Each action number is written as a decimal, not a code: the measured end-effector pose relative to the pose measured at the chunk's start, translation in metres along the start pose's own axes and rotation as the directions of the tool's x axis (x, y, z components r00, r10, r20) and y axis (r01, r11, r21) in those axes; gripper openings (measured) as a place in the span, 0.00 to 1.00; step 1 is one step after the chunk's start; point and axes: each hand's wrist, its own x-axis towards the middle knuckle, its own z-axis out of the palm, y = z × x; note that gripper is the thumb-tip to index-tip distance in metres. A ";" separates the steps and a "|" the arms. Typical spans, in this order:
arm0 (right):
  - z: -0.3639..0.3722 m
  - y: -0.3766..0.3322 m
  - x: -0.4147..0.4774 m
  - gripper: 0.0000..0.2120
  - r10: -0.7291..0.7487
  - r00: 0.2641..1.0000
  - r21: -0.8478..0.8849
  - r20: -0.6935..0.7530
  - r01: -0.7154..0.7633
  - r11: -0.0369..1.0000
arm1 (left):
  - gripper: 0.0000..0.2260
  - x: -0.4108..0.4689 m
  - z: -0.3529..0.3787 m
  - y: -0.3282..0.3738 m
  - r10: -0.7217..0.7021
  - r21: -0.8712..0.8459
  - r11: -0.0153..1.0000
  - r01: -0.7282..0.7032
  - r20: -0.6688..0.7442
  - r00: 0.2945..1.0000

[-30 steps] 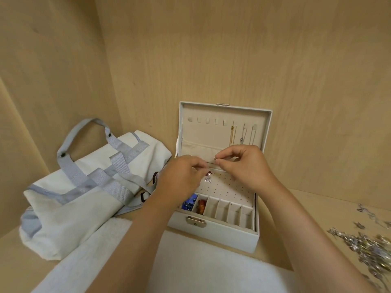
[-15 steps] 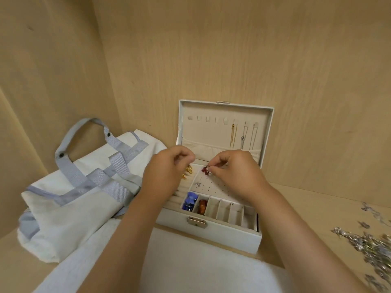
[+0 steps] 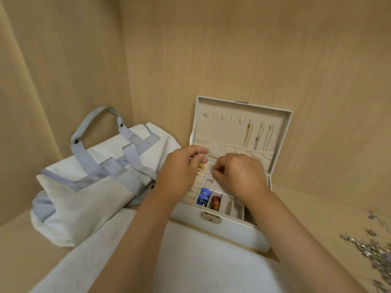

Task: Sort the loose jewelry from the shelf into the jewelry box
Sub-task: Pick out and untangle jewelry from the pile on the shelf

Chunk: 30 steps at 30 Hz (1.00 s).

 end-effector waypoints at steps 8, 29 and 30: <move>0.000 0.003 0.000 0.07 -0.043 0.999 -0.038 0.000 0.043 0.998 | 0.05 -0.003 -0.002 -0.001 -0.006 -0.017 1.000 0.006 -0.021 1.000; -0.036 0.006 -0.002 0.09 0.055 0.998 0.669 -0.009 -0.035 0.742 | 0.04 -0.007 0.007 0.019 -0.191 -0.318 0.929 0.191 0.030 0.981; -0.035 0.008 -0.002 0.09 0.073 0.997 0.668 -0.021 -0.041 0.743 | 0.05 -0.008 0.007 0.021 -0.185 -0.305 0.933 0.191 0.047 0.982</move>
